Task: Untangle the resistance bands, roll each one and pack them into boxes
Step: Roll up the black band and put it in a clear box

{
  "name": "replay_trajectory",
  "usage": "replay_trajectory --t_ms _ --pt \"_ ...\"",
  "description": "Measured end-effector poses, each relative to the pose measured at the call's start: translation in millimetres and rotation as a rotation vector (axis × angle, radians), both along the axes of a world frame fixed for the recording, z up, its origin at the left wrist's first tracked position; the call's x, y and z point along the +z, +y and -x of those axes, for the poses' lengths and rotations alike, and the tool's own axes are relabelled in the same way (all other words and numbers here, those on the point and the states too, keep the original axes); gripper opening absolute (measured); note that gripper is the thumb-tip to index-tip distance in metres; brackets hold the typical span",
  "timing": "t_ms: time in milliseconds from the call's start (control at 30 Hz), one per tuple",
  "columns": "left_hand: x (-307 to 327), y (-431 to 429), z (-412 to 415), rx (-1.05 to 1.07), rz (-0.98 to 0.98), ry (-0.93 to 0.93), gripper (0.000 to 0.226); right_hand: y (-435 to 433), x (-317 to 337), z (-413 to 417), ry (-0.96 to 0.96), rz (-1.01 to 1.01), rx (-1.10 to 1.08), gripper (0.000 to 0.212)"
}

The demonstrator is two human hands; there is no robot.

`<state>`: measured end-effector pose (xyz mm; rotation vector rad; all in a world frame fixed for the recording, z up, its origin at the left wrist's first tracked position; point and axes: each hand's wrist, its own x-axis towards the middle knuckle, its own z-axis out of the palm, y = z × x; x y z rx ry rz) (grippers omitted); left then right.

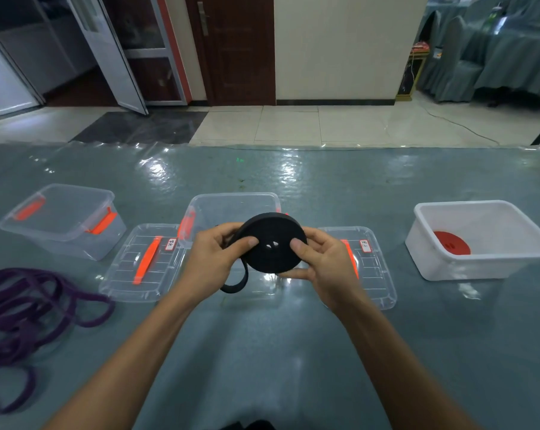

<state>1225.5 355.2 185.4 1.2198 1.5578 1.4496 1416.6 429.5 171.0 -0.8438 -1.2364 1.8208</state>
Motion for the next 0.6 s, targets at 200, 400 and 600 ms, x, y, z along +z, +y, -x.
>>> replay_trajectory --t_ms 200,400,600 --pt "-13.3 -2.9 -0.4 -0.076 0.108 -0.048 0.017 4.4 -0.9 -3.1 -0.529 -0.793 0.037 0.063" --pt "-8.9 -6.2 5.7 -0.134 0.17 -0.097 0.018 7.8 2.9 -7.9 -0.45 -0.71 0.145 0.051" --pt "-6.8 -8.9 5.3 -0.125 0.171 -0.104 0.016 5.8 -0.9 -5.8 -0.576 -0.853 0.21 0.056"
